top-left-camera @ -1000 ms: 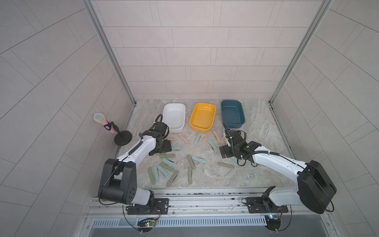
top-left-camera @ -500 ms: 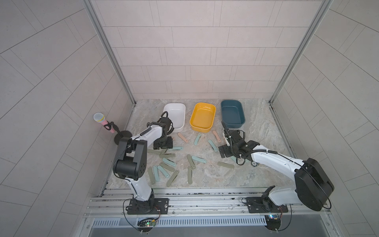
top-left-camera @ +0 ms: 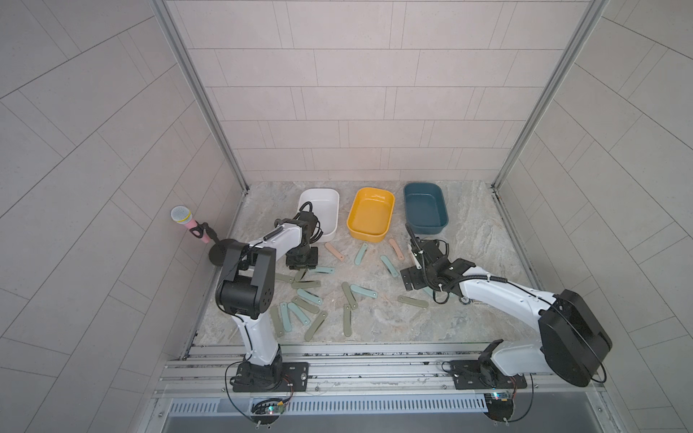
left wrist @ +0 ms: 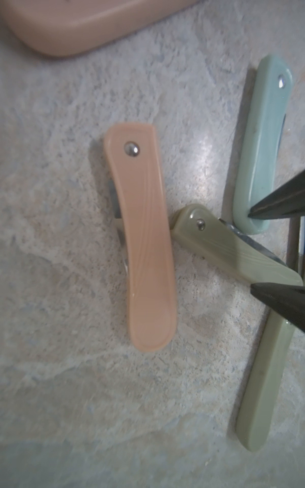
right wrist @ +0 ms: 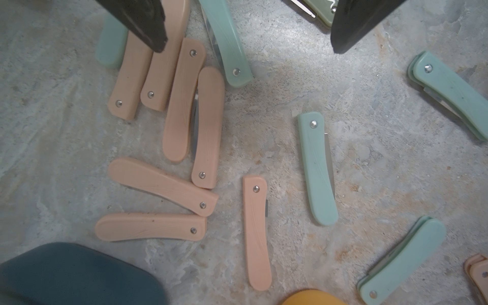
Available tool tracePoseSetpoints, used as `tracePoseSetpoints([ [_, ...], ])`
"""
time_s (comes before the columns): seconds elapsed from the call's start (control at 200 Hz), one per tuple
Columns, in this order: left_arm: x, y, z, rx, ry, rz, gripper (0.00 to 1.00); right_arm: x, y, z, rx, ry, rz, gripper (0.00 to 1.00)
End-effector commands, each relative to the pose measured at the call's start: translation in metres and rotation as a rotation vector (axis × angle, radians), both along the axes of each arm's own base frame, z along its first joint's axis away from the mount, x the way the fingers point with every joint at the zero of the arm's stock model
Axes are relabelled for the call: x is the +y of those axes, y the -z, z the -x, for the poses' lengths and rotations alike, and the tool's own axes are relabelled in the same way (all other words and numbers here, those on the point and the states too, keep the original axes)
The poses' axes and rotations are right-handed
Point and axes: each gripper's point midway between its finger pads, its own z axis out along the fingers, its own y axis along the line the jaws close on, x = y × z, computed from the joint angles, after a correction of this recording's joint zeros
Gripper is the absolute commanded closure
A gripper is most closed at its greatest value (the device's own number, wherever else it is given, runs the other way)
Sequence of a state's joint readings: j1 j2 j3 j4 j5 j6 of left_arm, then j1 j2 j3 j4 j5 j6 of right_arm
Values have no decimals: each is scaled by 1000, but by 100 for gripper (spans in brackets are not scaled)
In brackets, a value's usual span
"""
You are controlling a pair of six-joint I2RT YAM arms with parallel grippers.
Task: Place the fruit knives into the storage box by color
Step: Pick up the fruit knife from the center of the board.
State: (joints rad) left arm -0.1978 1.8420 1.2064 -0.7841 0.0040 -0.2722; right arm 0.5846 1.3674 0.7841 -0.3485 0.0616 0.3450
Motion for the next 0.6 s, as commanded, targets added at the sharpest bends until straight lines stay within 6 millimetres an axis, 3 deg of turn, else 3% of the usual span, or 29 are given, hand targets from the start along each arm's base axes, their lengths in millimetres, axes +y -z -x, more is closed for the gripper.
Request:
tracePoseSetpoints([
  [0.0,1,5,18,62,11,-12,61,-5,-7,3,-21,15,9,0],
  [0.24,-7,2,32,68,-9,31,69,-6,-8,5,-27,23,-3,0],
  [0.59,-31,-3,38,45,-36,147,69,-6,-10,6,-37,32,-24,0],
])
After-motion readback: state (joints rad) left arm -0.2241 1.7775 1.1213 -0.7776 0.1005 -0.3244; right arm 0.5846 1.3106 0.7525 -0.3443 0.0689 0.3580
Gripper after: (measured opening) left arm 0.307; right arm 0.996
